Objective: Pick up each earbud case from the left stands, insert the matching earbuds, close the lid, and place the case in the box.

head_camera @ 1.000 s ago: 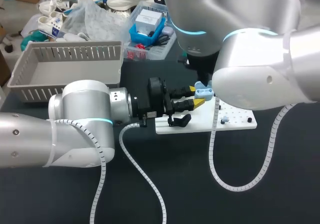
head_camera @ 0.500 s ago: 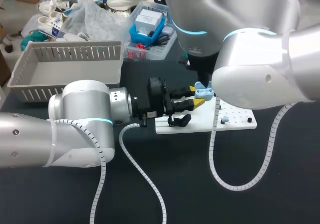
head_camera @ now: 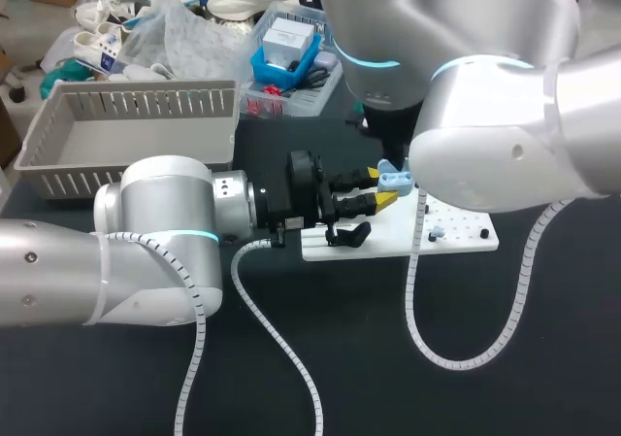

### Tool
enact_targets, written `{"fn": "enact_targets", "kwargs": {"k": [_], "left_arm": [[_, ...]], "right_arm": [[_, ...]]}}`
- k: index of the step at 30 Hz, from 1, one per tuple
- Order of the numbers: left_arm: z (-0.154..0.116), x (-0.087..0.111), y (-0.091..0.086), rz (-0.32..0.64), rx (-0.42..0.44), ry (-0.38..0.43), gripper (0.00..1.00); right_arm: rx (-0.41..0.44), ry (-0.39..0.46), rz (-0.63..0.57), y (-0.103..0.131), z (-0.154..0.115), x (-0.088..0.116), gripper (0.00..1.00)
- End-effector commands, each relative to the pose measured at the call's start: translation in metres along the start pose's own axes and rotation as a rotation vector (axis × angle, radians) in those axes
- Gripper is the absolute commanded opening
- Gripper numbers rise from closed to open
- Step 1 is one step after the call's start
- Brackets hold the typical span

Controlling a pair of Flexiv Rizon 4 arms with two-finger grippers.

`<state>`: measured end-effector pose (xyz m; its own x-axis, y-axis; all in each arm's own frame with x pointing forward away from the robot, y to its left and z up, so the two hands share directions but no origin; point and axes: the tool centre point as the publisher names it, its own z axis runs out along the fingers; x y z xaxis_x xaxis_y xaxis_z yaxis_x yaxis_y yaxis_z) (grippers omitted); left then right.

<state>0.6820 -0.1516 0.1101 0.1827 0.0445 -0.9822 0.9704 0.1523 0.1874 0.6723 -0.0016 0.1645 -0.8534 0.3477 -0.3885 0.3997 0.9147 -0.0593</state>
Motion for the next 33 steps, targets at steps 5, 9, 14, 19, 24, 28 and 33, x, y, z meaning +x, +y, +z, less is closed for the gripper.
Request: {"fn": "enact_targets", "kwargs": {"k": [5, 9, 14, 19, 24, 28, 33], "left_arm": [[0.0, 0.0, -0.001, 0.001, -0.004, -0.001, 0.0], [0.0, 0.0, -0.001, 0.001, -0.004, -0.001, 0.0], [0.0, 0.0, -0.001, 0.001, -0.004, -0.001, 0.0], [0.0, 0.0, -0.001, 0.001, -0.004, -0.001, 0.0], [0.0, 0.0, -0.001, 0.001, -0.004, -0.001, 0.0], [0.0, 0.0, -0.001, 0.001, -0.004, -0.001, 0.0], [0.0, 0.0, -0.001, 0.001, -0.004, -0.001, 0.0]], "right_arm": [[-0.002, 0.003, -0.001, 0.001, 0.003, 0.0, 0.0], [-0.006, 0.005, 0.0, 0.002, 0.004, 0.0, 0.0], [-0.008, 0.003, 0.0, 0.003, 0.005, 0.0, 0.0], [-0.009, 0.011, -0.002, 0.003, 0.008, 0.0, 0.0], [-0.009, 0.014, -0.002, 0.003, 0.009, 0.0, 0.0], [-0.011, 0.017, -0.003, 0.004, 0.011, 0.0, 0.0], [-0.014, 0.021, -0.005, 0.006, 0.012, 0.0, 0.0]]}}
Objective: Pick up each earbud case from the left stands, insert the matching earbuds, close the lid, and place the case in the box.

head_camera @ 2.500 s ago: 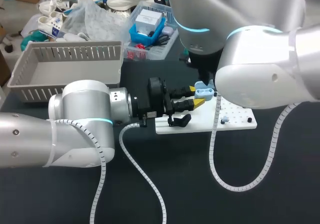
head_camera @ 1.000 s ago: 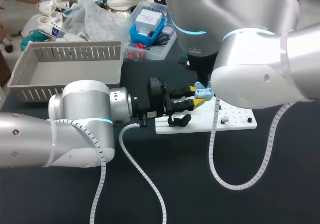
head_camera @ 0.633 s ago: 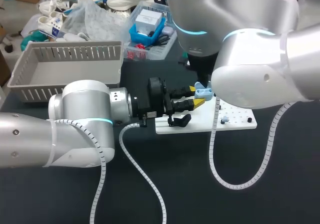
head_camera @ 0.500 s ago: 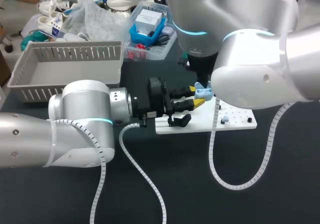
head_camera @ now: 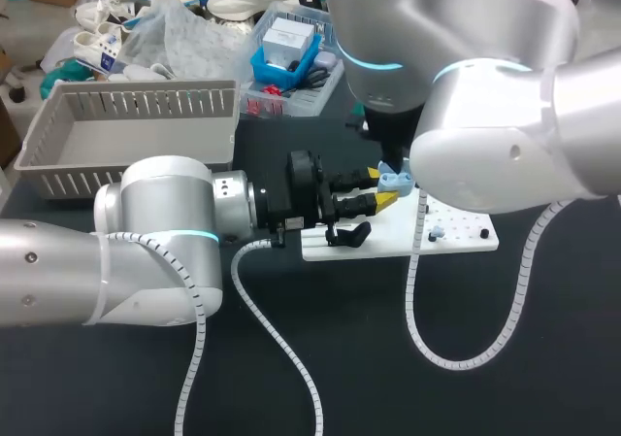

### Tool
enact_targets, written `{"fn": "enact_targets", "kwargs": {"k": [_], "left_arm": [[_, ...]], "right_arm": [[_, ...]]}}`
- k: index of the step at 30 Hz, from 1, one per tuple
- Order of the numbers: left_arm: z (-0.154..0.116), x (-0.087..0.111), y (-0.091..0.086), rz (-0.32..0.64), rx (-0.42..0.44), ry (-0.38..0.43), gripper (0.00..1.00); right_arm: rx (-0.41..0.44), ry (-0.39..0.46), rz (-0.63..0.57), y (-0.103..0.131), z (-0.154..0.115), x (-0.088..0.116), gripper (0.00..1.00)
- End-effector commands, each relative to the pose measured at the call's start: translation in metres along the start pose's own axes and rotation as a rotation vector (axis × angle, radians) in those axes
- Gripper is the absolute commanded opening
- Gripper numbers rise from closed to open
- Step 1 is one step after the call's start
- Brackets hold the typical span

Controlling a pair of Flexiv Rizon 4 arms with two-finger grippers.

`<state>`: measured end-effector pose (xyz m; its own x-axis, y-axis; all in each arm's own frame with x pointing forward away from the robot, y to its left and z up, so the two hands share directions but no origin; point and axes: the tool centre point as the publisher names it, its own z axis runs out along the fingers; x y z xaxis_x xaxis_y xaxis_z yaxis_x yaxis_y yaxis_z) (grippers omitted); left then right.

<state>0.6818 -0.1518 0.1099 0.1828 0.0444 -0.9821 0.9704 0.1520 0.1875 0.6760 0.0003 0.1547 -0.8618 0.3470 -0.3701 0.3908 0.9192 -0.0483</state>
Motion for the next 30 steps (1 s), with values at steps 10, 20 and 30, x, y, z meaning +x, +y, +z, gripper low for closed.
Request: {"fn": "enact_targets", "kwargs": {"k": [10, 20, 30], "left_arm": [[0.0, 0.0, 0.0, 0.001, -0.004, -0.001, 0.0], [0.0, 0.0, 0.0, 0.001, -0.004, -0.001, 0.0], [0.0, 0.0, 0.0, 0.001, -0.004, -0.001, 0.0]], "right_arm": [[-0.003, 0.006, -0.003, 0.001, 0.005, 0.001, 0.0], [-0.005, 0.022, -0.007, 0.0, 0.01, 0.006, 0.0], [-0.013, 0.031, -0.016, 0.0, 0.012, 0.008, 0.35]]}}
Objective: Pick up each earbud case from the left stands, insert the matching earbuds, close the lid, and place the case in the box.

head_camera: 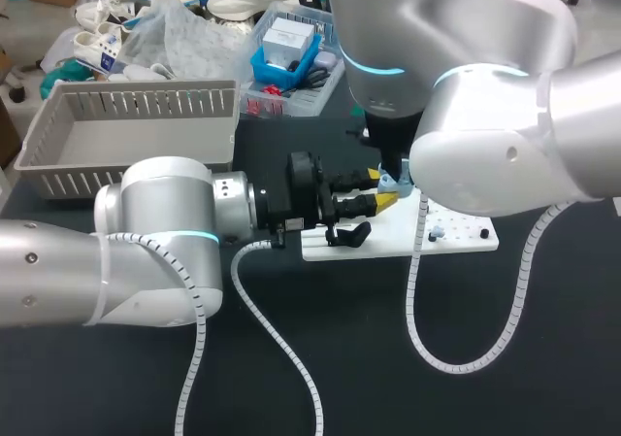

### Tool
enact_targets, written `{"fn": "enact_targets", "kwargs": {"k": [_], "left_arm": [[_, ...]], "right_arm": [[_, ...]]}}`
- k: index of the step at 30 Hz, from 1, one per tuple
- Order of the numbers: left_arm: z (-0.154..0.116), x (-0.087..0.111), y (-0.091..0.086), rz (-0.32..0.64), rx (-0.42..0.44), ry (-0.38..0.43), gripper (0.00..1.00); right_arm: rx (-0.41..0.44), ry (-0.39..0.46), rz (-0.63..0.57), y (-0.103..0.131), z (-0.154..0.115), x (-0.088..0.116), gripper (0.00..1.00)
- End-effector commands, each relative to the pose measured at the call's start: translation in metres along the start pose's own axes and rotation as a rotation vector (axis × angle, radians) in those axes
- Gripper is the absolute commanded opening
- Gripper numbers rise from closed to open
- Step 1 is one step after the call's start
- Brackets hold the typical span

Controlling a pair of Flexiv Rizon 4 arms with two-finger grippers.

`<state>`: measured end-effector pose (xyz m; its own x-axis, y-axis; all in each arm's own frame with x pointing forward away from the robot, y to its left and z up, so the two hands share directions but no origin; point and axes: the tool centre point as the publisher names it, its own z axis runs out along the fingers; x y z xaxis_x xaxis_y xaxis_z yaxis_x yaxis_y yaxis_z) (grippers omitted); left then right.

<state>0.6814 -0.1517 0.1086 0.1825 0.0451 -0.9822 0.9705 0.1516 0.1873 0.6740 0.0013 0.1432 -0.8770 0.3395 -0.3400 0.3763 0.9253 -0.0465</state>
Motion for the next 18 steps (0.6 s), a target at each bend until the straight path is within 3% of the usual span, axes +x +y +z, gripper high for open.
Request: {"fn": "enact_targets", "kwargs": {"k": [1, 9, 18], "left_arm": [[0.0, -0.001, 0.0, 0.001, -0.005, -0.002, 0.0], [0.0, -0.001, 0.0, 0.001, -0.005, -0.002, 0.0], [0.0, -0.001, 0.0, 0.001, -0.005, -0.002, 0.0]], "right_arm": [[-0.006, -0.001, -0.004, 0.0, 0.002, 0.002, 0.45], [-0.012, -0.004, -0.009, -0.001, -0.005, 0.005, 0.46], [-0.048, -0.052, -0.041, -0.02, -0.022, 0.018, 0.42]]}}
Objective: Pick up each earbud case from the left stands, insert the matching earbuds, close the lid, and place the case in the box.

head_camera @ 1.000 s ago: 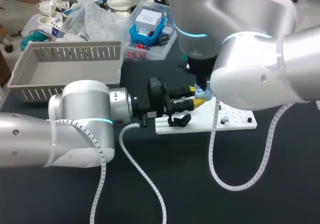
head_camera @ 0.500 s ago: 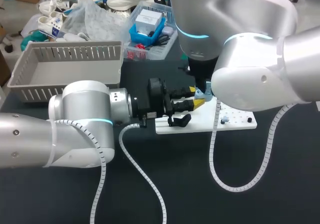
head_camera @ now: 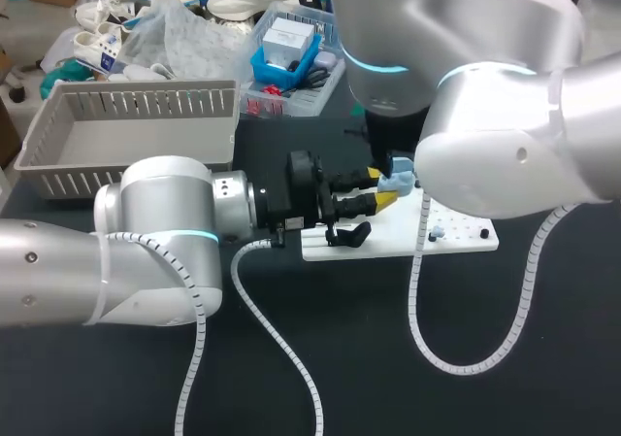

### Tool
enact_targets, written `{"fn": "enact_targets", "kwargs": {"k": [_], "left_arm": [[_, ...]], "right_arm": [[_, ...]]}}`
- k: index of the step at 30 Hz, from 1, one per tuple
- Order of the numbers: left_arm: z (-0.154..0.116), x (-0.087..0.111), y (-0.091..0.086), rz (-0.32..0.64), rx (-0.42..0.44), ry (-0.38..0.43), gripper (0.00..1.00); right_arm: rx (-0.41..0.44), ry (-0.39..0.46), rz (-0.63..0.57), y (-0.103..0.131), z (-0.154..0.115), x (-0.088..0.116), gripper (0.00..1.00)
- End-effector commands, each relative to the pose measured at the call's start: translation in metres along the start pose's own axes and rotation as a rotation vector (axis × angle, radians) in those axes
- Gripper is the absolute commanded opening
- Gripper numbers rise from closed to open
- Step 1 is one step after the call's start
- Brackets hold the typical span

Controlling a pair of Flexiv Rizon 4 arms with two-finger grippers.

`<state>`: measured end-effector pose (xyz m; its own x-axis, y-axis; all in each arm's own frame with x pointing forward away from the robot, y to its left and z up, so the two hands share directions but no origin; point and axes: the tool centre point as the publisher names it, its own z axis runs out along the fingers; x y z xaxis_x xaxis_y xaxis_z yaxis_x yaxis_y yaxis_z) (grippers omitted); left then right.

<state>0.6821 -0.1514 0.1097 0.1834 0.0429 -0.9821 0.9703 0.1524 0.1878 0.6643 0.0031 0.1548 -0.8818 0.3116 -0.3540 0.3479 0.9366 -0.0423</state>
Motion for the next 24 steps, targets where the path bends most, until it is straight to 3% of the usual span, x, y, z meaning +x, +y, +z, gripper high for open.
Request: {"fn": "enact_targets", "kwargs": {"k": [1, 10, 24], "left_arm": [[0.0, 0.0, -0.001, 0.001, -0.004, 0.0, 0.0], [0.0, 0.0, -0.001, 0.001, -0.004, 0.0, 0.0], [0.0, 0.0, -0.001, 0.001, -0.004, 0.0, 0.0]], "right_arm": [[-0.034, -0.045, -0.033, -0.019, -0.01, 0.016, 0.42], [-0.029, -0.098, -0.128, -0.044, -0.01, 0.039, 0.48], [-0.047, -0.069, -0.18, -0.059, 0.029, 0.047, 0.47]]}}
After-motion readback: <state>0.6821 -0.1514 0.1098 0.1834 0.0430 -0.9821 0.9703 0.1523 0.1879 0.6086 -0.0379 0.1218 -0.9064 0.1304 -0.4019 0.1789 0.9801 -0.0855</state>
